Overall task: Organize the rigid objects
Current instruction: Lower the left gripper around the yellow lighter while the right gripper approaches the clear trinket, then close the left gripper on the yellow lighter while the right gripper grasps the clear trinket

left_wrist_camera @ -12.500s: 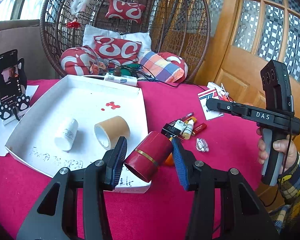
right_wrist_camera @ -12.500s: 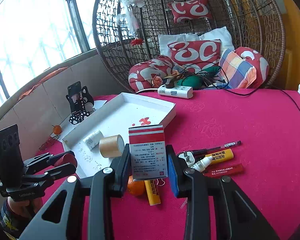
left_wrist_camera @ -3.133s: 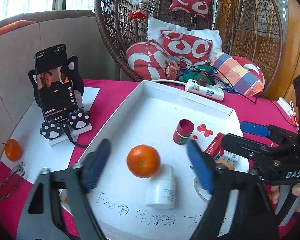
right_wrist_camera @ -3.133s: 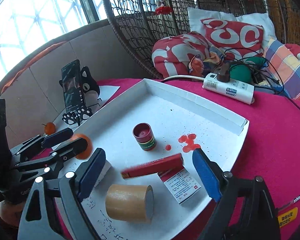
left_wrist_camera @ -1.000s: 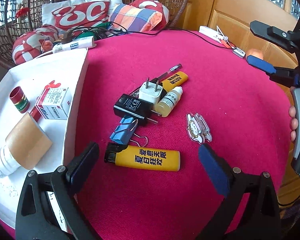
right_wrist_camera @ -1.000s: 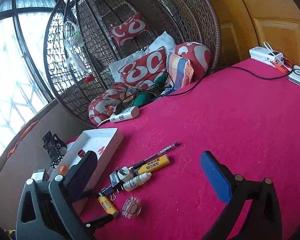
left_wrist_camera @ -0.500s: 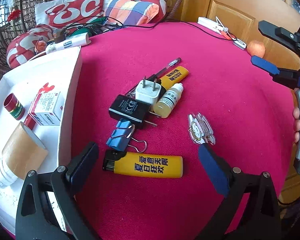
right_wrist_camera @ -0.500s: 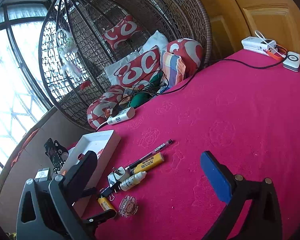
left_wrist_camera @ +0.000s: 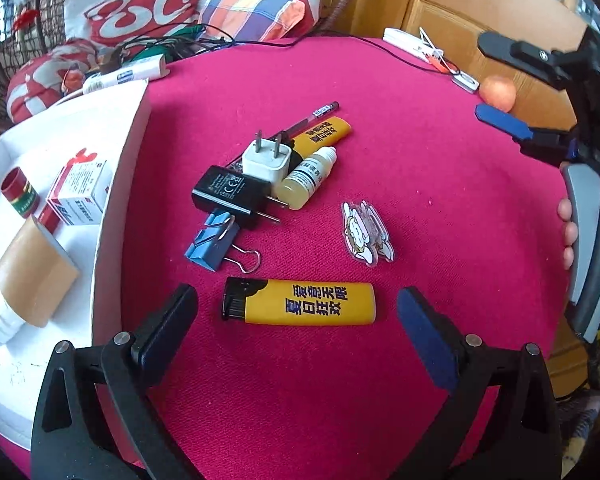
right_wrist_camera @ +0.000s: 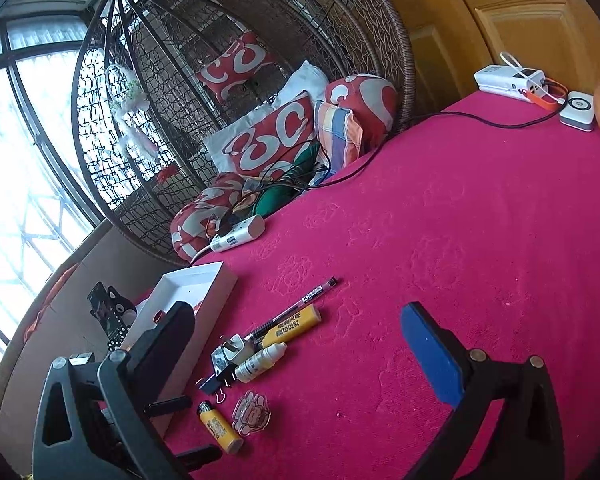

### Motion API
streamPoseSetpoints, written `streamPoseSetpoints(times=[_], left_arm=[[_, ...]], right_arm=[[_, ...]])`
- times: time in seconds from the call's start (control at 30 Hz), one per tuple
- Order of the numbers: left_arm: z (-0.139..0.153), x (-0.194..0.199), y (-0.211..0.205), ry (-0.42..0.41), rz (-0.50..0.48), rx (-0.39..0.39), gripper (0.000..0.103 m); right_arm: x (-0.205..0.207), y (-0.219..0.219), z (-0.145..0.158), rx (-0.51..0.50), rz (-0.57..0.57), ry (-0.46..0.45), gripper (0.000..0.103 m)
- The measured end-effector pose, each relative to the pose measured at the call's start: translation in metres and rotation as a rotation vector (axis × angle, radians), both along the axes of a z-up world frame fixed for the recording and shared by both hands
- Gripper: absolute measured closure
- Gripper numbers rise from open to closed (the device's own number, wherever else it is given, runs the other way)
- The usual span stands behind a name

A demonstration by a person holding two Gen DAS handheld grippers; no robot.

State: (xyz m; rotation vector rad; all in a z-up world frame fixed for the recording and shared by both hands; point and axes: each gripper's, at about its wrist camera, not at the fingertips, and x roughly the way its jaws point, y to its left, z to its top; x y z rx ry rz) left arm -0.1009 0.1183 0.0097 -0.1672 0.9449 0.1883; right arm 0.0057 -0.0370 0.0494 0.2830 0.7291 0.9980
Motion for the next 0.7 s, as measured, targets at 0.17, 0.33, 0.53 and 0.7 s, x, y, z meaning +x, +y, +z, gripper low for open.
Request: streamPoseSetpoints(times=[0.17, 0.33, 0.53, 0.7], left_arm=[[-0.015, 0.011, -0.018, 0.033, -0.07, 0.044, 0.002], [-0.012, 0.002, -0.013, -0.009, -0.048, 0.061, 0.021], [-0.009, -0.018, 0.0, -0.036, -0.011, 0.006, 0.022], [-0.004, -0.028, -0.006, -0.054, -0.019, 0.006, 0.021]], right_arm=[[-0.002, 0.005, -0.003, -0.015, 0.016, 0.004, 0.0], [-0.012, 0.02, -0.008, -0.093, 0.081, -0.018, 0.0], [-0.052, 0.059, -0.026, -0.33, 0.237, -0.131, 0.0], [-0.066, 0.085, -0.045, -0.424, 0.294, -0.128, 0.041]])
